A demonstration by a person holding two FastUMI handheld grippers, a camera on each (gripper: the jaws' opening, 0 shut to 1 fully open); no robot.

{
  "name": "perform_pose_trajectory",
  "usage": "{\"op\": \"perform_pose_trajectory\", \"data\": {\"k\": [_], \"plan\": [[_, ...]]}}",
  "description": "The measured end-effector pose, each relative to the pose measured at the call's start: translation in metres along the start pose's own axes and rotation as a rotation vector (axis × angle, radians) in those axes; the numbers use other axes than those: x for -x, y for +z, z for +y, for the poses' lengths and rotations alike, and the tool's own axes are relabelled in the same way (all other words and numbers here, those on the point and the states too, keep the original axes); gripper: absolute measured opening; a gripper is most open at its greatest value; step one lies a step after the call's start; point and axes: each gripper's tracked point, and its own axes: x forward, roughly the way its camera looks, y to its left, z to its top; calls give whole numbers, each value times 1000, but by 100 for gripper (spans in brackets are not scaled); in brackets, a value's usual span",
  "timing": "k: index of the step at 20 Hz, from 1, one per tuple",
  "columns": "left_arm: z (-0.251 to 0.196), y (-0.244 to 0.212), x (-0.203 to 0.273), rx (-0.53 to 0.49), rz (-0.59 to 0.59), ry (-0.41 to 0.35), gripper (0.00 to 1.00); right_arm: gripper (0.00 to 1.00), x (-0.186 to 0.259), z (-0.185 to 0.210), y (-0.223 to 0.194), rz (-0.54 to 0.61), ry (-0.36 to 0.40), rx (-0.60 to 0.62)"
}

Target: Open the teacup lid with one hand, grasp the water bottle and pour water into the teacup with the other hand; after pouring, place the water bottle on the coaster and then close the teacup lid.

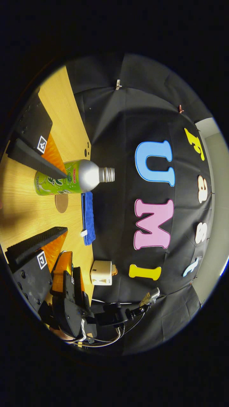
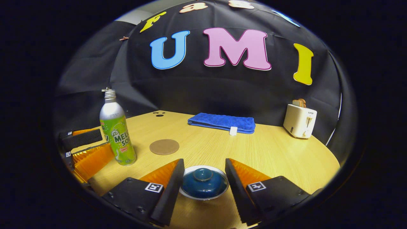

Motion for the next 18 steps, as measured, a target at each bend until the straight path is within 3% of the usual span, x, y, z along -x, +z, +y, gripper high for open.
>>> {"op": "perform_pose_trajectory", "data": {"k": [4, 8, 11, 18], "plan": [[0, -1, 0, 1, 4, 3, 95, 55, 0, 2, -1, 19, 3, 23], [3, -1, 0, 1, 4, 13, 95, 52, 1, 6, 1, 12, 13, 4], [8, 0, 2, 0, 2, 28, 95, 33, 0, 1, 0, 6, 6, 1], [33, -3, 1, 0, 20, 79, 95, 28, 8, 1, 19, -49, 30, -34]]}}
